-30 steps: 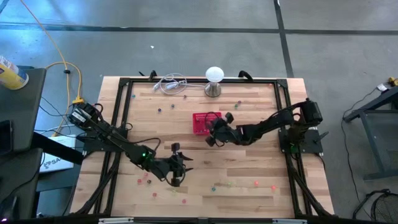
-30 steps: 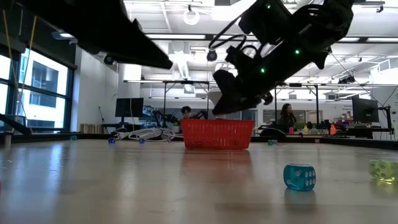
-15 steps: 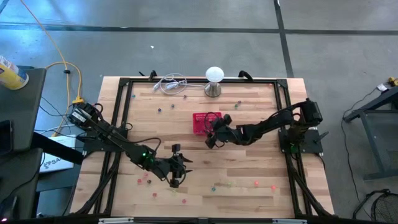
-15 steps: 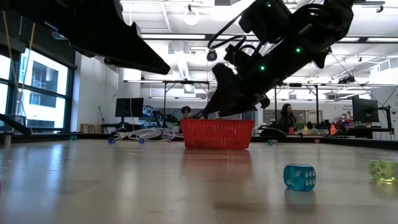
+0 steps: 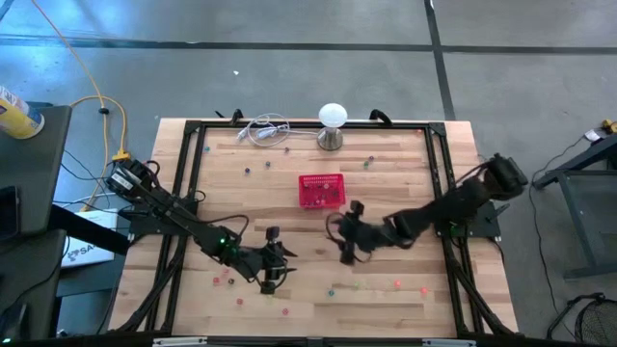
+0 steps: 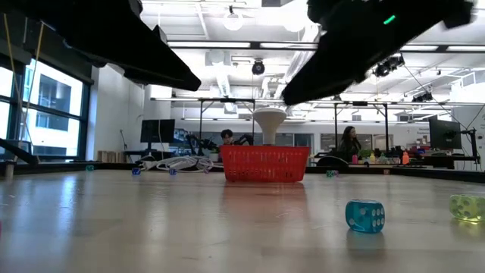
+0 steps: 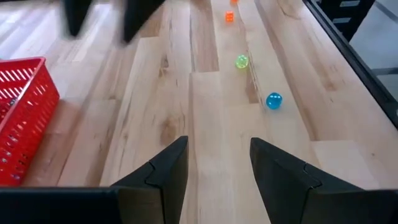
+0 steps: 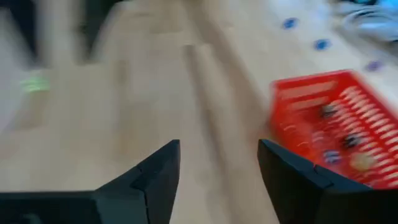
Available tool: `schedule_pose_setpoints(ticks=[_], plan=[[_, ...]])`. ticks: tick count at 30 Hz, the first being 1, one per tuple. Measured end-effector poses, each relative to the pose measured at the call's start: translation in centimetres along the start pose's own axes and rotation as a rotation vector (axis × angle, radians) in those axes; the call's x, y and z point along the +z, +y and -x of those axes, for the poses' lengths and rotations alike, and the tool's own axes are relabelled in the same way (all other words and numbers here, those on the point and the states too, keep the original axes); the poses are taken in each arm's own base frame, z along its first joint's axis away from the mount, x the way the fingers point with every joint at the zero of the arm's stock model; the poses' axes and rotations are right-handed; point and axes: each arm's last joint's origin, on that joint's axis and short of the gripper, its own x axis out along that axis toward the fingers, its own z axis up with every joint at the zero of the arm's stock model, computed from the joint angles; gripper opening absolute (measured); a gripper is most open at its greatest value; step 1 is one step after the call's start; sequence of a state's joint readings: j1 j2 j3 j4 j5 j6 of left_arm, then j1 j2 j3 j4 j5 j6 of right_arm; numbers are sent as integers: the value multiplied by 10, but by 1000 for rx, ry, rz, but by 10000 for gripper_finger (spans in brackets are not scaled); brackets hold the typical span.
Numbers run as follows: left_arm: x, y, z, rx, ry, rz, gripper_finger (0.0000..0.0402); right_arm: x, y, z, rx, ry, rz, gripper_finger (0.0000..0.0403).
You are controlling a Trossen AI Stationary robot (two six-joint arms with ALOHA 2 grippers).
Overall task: Pick & Place Dice
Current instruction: Put the right light green dice into the bin
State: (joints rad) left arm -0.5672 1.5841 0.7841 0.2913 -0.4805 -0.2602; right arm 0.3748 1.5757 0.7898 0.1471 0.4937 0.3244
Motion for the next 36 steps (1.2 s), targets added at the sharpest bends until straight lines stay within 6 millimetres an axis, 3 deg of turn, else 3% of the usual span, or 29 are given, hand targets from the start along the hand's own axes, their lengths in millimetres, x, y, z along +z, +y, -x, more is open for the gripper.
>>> schedule_pose_setpoints(ticks=[8,17,27,36], plan=[[-2,-7,4,-23,1,-10,165,-31,13,36,-4,303,-165,186],[-3,-6,3,-18,9,-13,165,-49,58,61,168,285,-153,176],[-5,-6,3,-13,28,-24,165,-83,94,60,252,299,-106,176],[-4,-6,3,-11,25,17,165,-96,95,42,203,288,-52,176]])
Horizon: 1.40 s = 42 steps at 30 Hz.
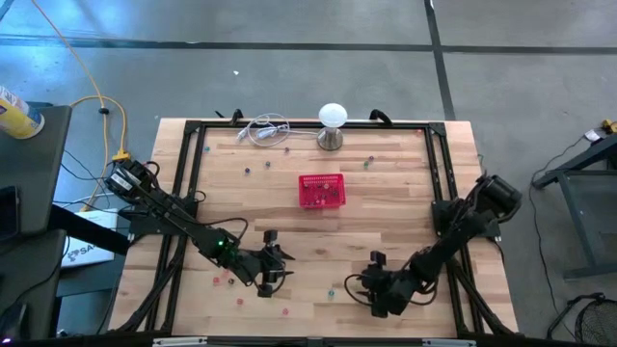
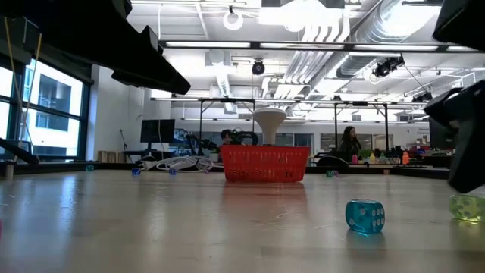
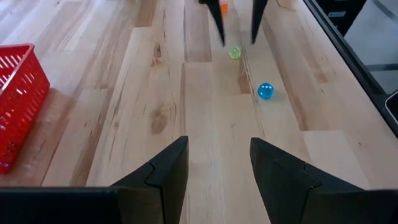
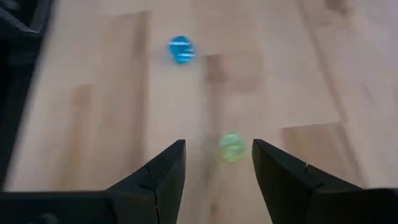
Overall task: Pick & Place Dice
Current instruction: Put the right light green dice into the bin
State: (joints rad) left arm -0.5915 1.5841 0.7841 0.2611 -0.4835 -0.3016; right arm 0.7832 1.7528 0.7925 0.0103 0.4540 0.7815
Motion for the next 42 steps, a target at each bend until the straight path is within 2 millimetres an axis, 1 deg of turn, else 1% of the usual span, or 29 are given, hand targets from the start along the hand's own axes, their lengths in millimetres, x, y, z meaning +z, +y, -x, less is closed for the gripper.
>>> schedule_pose_setpoints(ticks=[2,11,19,25,30,37,42], plan=[[0,0,0,0,0,4,165,0,-2,-2,-26,-10,1,176],[-1,0,0,2,6,3,165,3,-6,-6,-37,-10,-14,176],[-1,0,0,4,14,-1,165,-7,-9,-21,-86,7,-3,176],[-1,0,0,4,14,-2,165,-9,-10,-23,-91,13,-17,174],[-1,1,0,4,14,-1,165,-12,-8,-21,-91,23,-1,150],[-2,1,0,4,16,-3,165,-21,-5,-18,-111,46,42,102],[-2,1,0,4,19,-5,165,-22,-5,-17,-116,53,56,66]])
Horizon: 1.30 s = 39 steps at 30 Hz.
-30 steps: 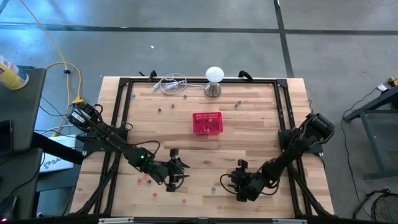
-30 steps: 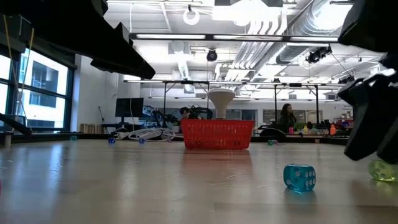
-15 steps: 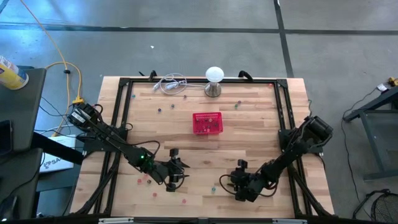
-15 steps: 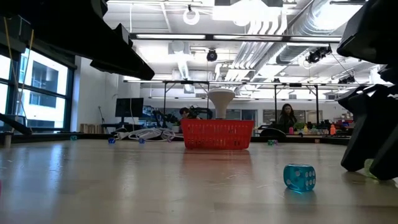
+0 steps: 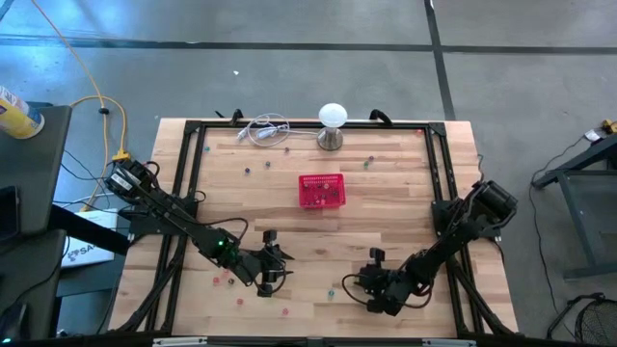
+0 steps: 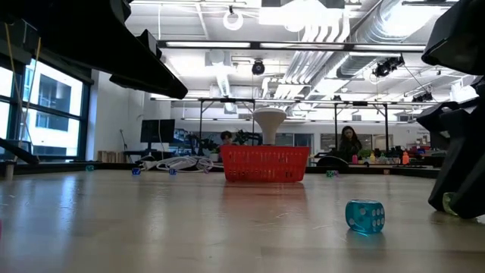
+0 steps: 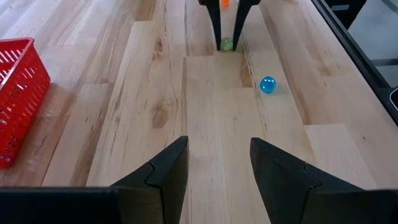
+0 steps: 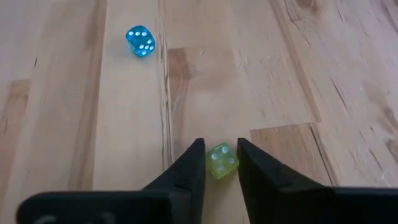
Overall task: Pick & Place Dice
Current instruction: Put the right light green dice into the bin
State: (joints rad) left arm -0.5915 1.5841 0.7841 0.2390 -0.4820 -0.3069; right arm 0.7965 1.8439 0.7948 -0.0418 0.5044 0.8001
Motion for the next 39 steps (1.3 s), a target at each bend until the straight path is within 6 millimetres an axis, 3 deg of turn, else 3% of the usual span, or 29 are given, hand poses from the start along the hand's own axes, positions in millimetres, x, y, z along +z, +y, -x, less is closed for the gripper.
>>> schedule_pose_setpoints(ticks=[12,16,20,23,30,35,39], plan=[[0,0,0,0,0,-2,165,7,-6,-1,-16,-12,21,44],[0,0,0,0,0,-1,165,25,-17,3,-21,-50,92,41],[0,0,0,1,0,-1,165,60,-35,12,-67,-189,114,41],[0,0,0,0,0,-1,165,81,-53,16,-133,-254,138,40],[0,0,0,1,0,-2,165,126,-111,1,-266,-365,127,40],[0,0,0,1,0,-3,165,140,-158,-7,-374,-364,1,50],[0,0,0,1,1,-4,165,144,-183,-11,-348,-339,-76,78]])
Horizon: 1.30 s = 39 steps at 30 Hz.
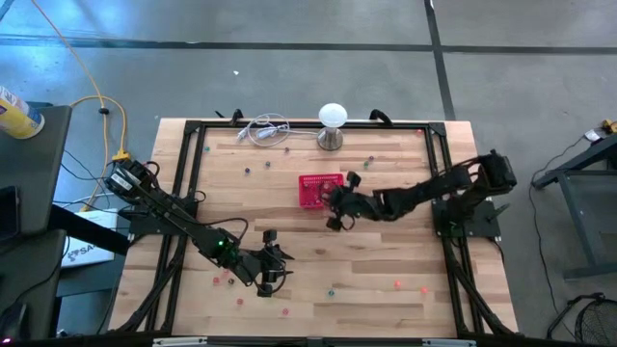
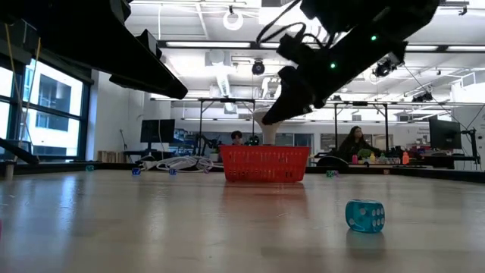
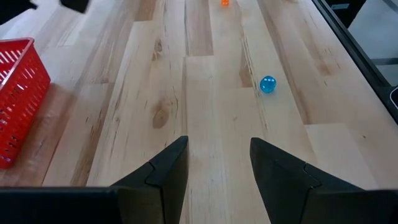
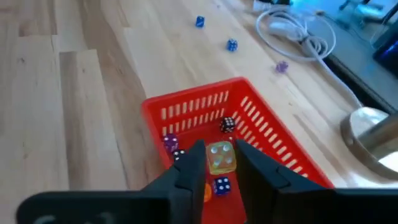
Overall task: Pick & Place Dice
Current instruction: Put the right light green dice into the bin, then put the bottom light blue dice into the bin
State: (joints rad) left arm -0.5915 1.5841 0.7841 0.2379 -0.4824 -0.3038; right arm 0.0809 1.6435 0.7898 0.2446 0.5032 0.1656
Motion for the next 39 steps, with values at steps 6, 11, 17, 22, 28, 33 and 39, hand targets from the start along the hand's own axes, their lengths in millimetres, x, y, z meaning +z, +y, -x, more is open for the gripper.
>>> schedule_pose_setpoints(ticks=[6,11,17,22,28,33,39], plan=[[0,0,0,0,0,0,165,1,-9,-5,23,15,-69,146],[0,0,0,0,0,0,165,1,-3,-3,110,17,-61,204],[0,0,0,0,0,0,165,13,15,11,347,-74,17,224],[-1,0,0,2,6,-4,165,11,42,36,663,-37,83,216],[-1,0,0,3,9,-5,165,-18,95,69,865,31,215,206],[-1,0,0,3,9,-4,165,-47,126,83,777,46,283,197],[-1,0,0,3,9,-4,165,-71,142,78,698,53,304,193]])
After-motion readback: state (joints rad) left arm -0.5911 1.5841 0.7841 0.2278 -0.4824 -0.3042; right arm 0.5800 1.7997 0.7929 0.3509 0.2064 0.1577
